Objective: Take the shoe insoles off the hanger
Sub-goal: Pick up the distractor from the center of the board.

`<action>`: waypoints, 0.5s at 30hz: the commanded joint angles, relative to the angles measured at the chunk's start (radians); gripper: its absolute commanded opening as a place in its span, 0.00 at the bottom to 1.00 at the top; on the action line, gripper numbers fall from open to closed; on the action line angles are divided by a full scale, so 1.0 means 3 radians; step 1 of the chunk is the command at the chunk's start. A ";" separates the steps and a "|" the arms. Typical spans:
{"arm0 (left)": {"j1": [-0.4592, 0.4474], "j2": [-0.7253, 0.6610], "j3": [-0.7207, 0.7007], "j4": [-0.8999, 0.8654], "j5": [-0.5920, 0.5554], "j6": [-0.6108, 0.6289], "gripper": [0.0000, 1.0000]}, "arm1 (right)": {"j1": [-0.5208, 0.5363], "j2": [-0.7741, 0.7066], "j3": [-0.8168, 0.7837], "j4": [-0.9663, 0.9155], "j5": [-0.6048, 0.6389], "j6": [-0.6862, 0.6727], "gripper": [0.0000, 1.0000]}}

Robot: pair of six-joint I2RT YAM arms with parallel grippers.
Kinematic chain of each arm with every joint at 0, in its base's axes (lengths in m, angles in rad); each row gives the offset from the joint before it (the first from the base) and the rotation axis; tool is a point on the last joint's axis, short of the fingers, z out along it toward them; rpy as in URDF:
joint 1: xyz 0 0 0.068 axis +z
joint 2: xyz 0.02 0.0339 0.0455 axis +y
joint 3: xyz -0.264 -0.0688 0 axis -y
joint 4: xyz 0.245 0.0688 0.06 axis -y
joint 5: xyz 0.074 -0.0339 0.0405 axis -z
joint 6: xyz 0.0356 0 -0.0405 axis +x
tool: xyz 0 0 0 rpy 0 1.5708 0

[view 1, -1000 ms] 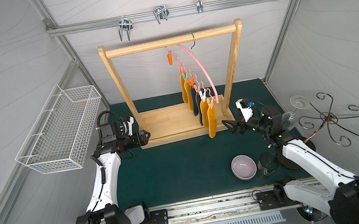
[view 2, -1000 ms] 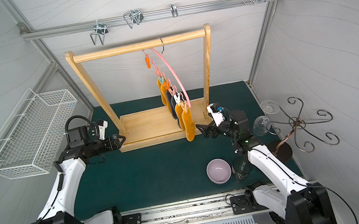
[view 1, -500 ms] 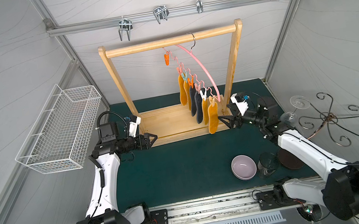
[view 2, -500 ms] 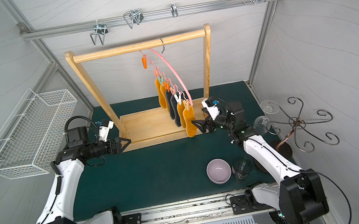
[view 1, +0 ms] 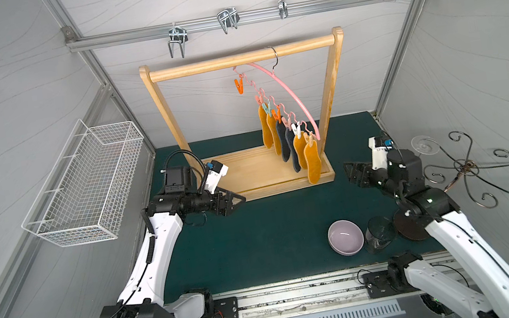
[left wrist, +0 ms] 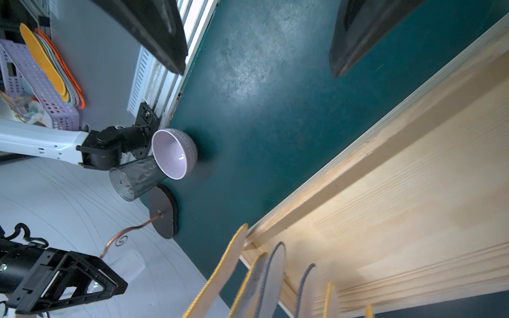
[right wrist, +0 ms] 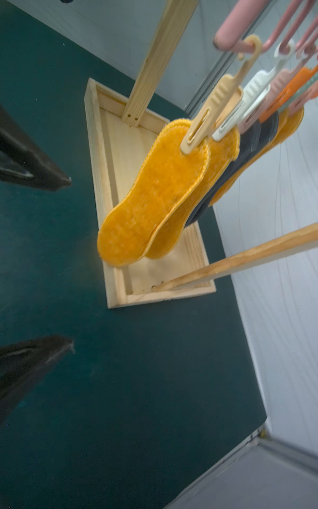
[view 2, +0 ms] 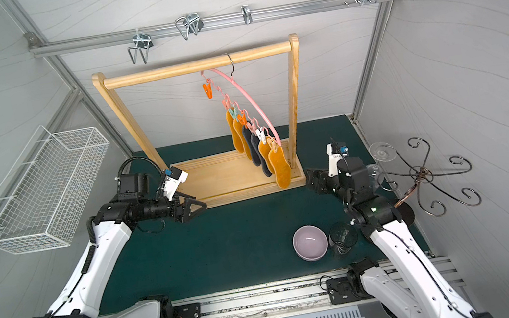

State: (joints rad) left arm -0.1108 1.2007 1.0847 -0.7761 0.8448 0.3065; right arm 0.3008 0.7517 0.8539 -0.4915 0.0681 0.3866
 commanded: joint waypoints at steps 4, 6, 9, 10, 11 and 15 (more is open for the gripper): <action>-0.0361 0.0131 0.0204 0.0636 0.0318 -0.0299 0.88 | 0.0010 -0.0171 0.0353 -0.1635 0.0337 0.0809 0.78; -0.0479 0.0200 0.0246 0.0814 0.0308 -0.0402 0.88 | 0.0009 -0.0133 0.0440 -0.1985 0.0429 0.0929 0.78; -0.0666 0.0281 0.0310 0.0861 0.0185 -0.0424 0.88 | 0.0008 -0.0119 0.0549 -0.2519 0.0537 0.1198 0.79; -0.0704 0.0295 0.0303 0.0890 0.0169 -0.0445 0.88 | 0.0010 -0.0113 0.0598 -0.2697 0.0561 0.1305 0.78; -0.0740 0.0301 0.0272 0.0932 0.0151 -0.0475 0.88 | 0.0007 -0.0100 0.0648 -0.2909 0.0589 0.1432 0.76; -0.0799 0.0297 0.0143 0.1086 0.0120 -0.0537 0.88 | 0.0010 -0.0131 0.0652 -0.3466 0.0508 0.1809 0.68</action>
State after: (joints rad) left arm -0.3401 1.2869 1.1290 -0.5327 0.8864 0.1646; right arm 0.3008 0.7208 1.0428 -1.2938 0.2089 0.7990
